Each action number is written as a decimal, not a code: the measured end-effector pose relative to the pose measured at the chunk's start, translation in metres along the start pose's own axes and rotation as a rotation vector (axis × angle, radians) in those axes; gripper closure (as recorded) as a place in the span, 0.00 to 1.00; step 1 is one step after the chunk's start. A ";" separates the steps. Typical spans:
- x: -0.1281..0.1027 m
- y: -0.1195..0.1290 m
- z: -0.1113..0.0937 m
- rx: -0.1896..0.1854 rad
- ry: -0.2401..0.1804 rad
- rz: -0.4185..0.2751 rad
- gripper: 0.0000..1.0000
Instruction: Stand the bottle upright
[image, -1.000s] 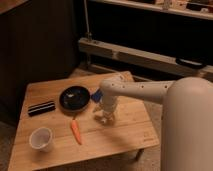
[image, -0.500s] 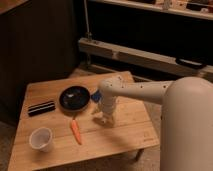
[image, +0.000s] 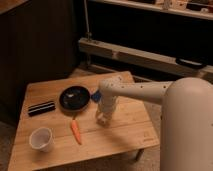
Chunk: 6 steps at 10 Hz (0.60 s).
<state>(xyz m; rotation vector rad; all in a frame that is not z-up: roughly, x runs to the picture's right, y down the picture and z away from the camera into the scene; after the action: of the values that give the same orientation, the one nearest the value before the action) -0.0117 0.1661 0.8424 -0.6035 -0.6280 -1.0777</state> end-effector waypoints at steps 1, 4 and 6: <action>0.000 0.000 0.000 -0.002 -0.002 -0.001 0.42; -0.001 -0.003 0.004 -0.011 -0.007 -0.012 0.42; 0.001 -0.004 0.006 -0.014 -0.002 -0.012 0.42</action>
<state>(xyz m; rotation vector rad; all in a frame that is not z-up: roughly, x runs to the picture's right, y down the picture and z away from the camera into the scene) -0.0160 0.1679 0.8478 -0.6138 -0.6268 -1.0935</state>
